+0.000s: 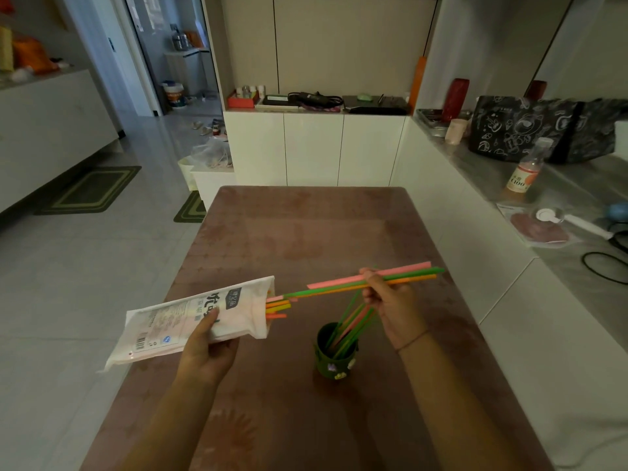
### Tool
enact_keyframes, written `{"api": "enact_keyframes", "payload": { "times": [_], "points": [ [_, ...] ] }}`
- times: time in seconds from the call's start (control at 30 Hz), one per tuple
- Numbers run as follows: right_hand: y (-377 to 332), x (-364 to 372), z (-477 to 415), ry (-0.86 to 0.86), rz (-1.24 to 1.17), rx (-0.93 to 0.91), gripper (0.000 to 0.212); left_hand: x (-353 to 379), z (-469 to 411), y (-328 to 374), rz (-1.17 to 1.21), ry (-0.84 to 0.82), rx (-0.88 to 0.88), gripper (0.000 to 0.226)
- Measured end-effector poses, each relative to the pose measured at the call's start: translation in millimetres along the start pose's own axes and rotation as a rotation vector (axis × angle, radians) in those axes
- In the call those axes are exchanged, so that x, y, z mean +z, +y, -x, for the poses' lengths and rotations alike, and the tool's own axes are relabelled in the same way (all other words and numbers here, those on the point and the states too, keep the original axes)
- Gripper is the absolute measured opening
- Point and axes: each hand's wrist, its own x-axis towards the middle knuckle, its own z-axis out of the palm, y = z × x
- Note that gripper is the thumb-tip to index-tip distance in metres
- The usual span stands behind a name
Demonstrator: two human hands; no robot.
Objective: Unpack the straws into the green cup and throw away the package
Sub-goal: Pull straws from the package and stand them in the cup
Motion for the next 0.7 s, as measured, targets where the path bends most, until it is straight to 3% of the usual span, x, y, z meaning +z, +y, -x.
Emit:
{"api": "enact_keyframes", "payload": {
  "times": [0.17, 0.43, 0.7],
  "points": [
    [-17, -27, -8, 0.035, 0.212, -0.052, 0.009, -5, -7, 5, 0.011, 0.038, 0.003, 0.048],
    [-4, -36, -5, -0.003, 0.808, -0.105, 0.018, 2, -7, -17, -0.027, -0.003, -0.06, 0.026],
    [24, -34, -5, -0.093, 0.827, -0.007, 0.01, 5, -3, -31, -0.045, -0.055, -0.078, 0.029]
  ]
}}
